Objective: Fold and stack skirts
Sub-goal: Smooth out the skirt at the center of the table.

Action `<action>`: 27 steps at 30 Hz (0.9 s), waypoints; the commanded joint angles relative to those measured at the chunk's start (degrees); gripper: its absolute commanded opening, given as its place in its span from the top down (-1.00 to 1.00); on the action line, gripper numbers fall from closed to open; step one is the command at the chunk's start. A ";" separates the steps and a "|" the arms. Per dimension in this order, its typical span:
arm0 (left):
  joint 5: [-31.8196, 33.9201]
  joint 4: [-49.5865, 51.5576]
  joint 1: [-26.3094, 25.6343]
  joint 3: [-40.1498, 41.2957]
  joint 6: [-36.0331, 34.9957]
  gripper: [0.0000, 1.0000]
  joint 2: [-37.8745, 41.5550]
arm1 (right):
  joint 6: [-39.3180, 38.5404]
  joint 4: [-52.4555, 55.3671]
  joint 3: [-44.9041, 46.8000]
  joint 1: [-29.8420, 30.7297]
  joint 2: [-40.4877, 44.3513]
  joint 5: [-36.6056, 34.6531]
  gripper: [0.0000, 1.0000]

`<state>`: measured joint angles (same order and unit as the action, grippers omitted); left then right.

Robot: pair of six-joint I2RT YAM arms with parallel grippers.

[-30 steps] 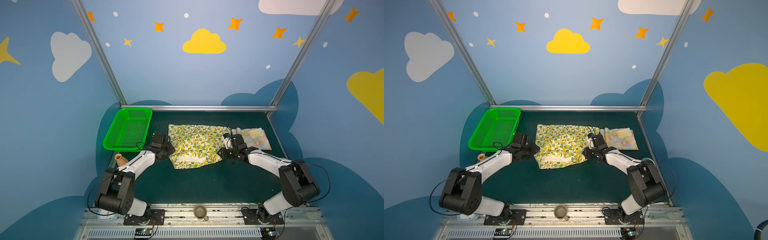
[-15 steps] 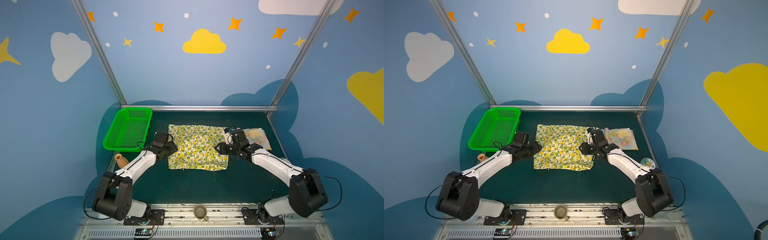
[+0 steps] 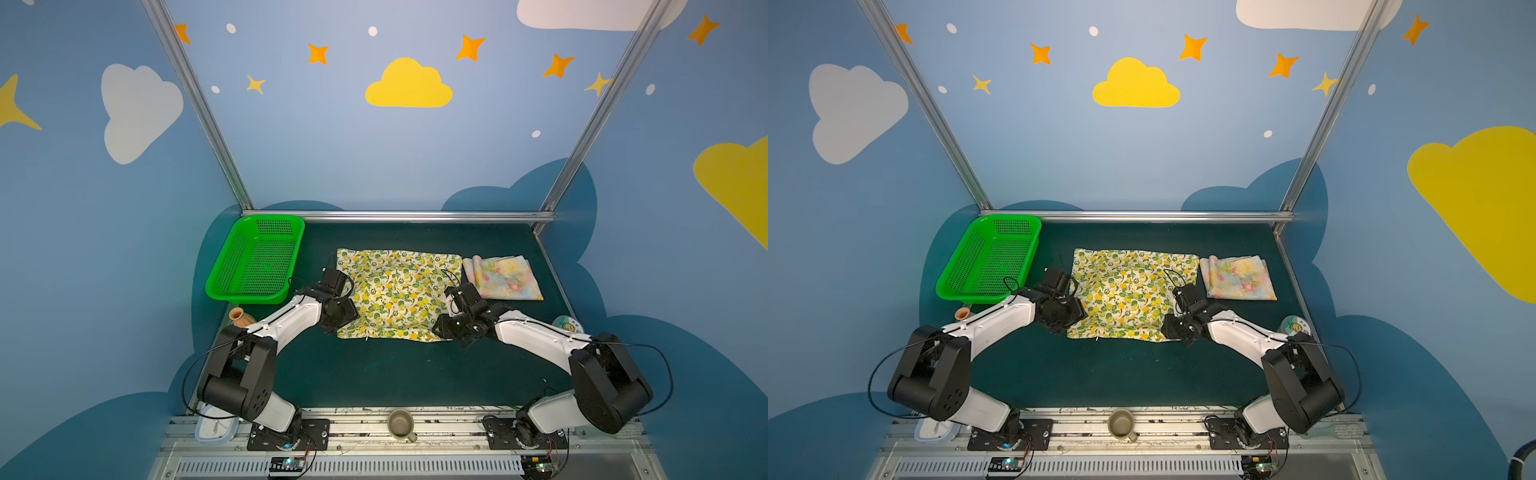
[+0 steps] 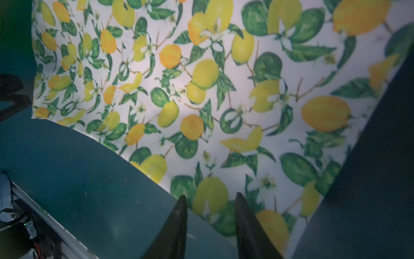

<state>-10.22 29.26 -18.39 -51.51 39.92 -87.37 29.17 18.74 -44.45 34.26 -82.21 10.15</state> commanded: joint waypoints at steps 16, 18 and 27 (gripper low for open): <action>-7.89 7.65 4.61 4.58 1.98 -0.29 3.88 | -1.45 10.78 -0.35 0.28 6.56 -6.45 0.16; -8.80 6.97 5.11 5.19 1.97 -0.27 3.88 | -1.68 10.18 -0.11 0.45 5.39 -7.06 0.18; -8.67 1.16 5.72 6.16 4.15 -0.20 1.97 | -1.40 8.58 -0.49 0.88 1.07 -9.03 0.23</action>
<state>-18.83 32.91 -13.13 -45.71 42.72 -84.66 28.08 27.59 -44.47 34.72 -80.27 2.90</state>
